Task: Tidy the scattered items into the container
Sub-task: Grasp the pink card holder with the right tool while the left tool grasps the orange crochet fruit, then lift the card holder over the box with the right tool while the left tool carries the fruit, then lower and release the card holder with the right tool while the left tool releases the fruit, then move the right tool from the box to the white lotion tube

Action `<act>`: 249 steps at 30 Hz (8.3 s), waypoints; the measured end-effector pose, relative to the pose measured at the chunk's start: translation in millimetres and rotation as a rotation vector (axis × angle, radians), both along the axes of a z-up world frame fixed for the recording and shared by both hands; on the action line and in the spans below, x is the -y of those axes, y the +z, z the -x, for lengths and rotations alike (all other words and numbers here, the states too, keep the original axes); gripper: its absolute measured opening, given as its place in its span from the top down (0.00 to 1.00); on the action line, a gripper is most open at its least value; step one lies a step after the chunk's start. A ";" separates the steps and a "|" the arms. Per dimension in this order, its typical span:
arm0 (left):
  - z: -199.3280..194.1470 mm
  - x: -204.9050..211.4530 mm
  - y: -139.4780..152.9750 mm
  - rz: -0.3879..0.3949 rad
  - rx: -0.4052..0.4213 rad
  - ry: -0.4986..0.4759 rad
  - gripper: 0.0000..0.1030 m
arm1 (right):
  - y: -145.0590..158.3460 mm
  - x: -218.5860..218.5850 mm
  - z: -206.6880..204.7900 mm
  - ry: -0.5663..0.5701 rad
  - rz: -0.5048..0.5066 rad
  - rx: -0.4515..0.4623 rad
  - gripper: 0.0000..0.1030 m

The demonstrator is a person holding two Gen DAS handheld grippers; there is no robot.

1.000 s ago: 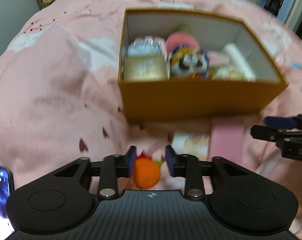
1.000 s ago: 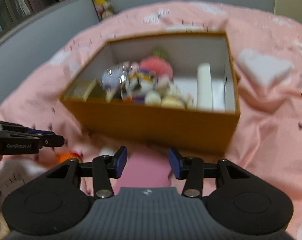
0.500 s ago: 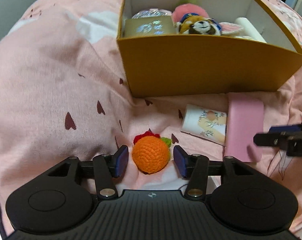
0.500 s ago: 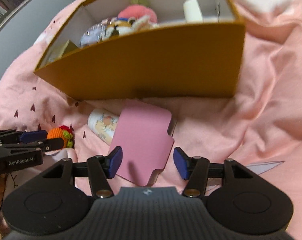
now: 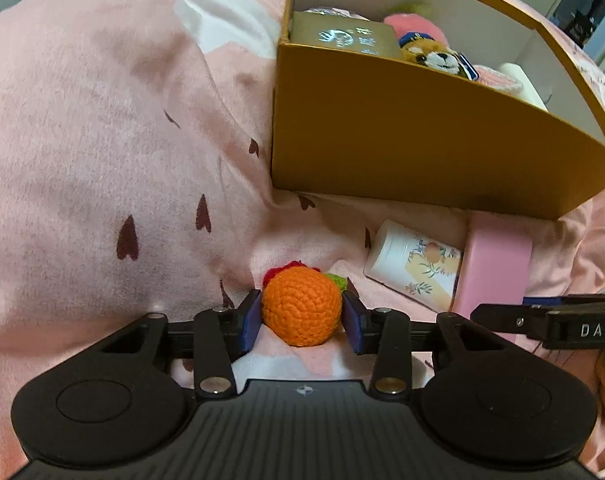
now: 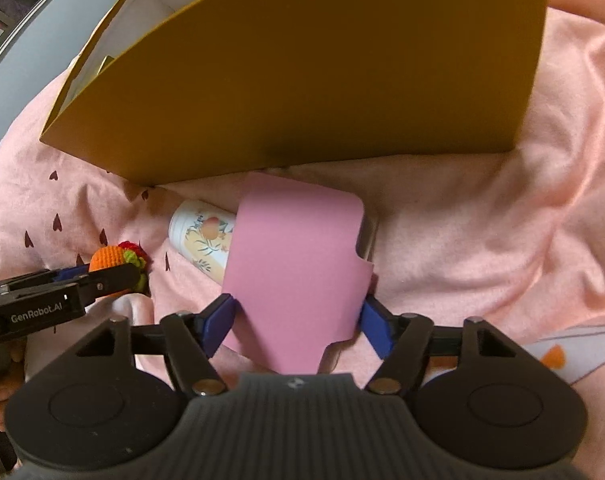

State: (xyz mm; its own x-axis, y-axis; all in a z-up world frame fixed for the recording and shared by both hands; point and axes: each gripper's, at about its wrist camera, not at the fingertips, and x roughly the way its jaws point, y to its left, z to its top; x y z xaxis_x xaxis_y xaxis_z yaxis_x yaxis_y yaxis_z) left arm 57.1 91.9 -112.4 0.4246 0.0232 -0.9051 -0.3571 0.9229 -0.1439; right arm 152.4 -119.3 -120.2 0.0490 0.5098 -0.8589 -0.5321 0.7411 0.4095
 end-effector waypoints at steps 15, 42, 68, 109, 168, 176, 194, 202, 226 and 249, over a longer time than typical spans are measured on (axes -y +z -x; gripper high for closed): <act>7.0 24.8 19.5 0.103 0.114 -0.129 0.54 | 46.9 6.9 25.9 0.038 -0.019 0.119 0.68; -7.6 39.7 5.0 0.123 0.090 -0.158 0.54 | 16.0 -3.9 -9.5 0.089 -0.027 0.118 0.33; -7.6 58.2 4.3 0.075 0.095 -0.205 0.54 | 52.1 13.0 35.5 0.216 0.096 0.444 0.70; -28.8 65.2 118.3 0.074 0.356 -0.284 0.54 | 194.5 37.0 -30.1 -0.032 -0.098 0.452 0.79; -218.8 97.9 45.8 -0.030 0.132 -0.588 0.54 | 140.6 29.2 -117.5 -0.253 -0.006 0.587 0.63; -223.8 102.2 40.9 -0.035 0.092 -0.605 0.53 | 134.4 32.8 -117.6 -0.246 -0.023 0.558 0.62; -226.4 97.2 39.9 -0.008 0.090 -0.609 0.88 | 128.5 37.0 -118.7 -0.249 -0.019 0.536 0.60; -217.6 101.9 46.8 -0.069 0.108 -0.611 0.87 | 126.2 37.4 -119.6 -0.249 -0.008 0.541 0.59; -47.1 53.1 109.0 -0.051 0.326 -0.355 0.72 | 146.9 37.5 11.1 0.052 -0.285 0.611 0.59; -38.6 36.1 3.4 -0.011 0.006 -0.158 0.72 | 26.7 -6.1 0.0 0.078 0.013 0.165 0.59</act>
State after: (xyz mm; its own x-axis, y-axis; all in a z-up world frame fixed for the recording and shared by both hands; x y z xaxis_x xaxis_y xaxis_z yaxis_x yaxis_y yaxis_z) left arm 95.7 55.8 -109.0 0.4295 -0.0346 -0.9024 -0.2063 0.9691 -0.1353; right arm 152.4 -113.2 -93.4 0.1509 0.5069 -0.8487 -0.6472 0.6996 0.3027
